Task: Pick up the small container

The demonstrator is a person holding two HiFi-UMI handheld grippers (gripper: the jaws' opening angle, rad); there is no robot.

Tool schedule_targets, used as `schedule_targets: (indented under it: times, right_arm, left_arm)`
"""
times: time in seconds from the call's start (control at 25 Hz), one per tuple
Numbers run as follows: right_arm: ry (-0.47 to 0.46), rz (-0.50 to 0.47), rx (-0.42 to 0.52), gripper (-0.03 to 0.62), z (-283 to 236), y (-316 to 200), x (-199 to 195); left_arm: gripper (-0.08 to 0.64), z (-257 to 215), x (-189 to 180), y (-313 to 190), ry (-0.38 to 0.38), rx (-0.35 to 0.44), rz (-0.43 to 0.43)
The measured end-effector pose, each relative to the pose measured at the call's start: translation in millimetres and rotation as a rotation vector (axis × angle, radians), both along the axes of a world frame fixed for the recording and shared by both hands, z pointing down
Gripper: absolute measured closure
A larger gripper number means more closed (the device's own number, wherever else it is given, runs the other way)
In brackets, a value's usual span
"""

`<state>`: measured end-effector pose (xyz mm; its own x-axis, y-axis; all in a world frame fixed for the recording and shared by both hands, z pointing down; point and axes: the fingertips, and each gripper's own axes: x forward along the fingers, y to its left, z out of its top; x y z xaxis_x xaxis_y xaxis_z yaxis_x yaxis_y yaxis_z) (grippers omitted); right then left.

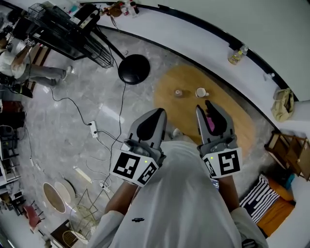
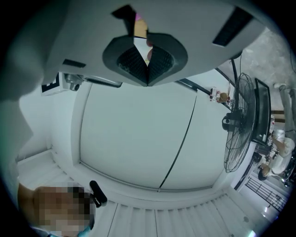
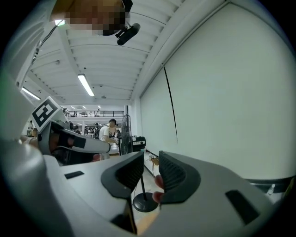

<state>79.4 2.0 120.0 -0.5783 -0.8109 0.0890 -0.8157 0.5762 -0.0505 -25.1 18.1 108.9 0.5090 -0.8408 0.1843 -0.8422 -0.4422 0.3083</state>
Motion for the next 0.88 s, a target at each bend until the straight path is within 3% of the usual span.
schedule_targets:
  times: [0.56, 0.88]
  right_arm:
    - [0.001, 0.013, -0.108, 0.47, 45, -28, 9]
    - [0.054, 0.001, -0.144, 0.444, 84, -46, -7]
  left_arm:
    - [0.543, 47, 11, -27, -0.042, -0.11, -0.003]
    - [0.543, 78, -9, -44, -0.077, -0.159, -0.017]
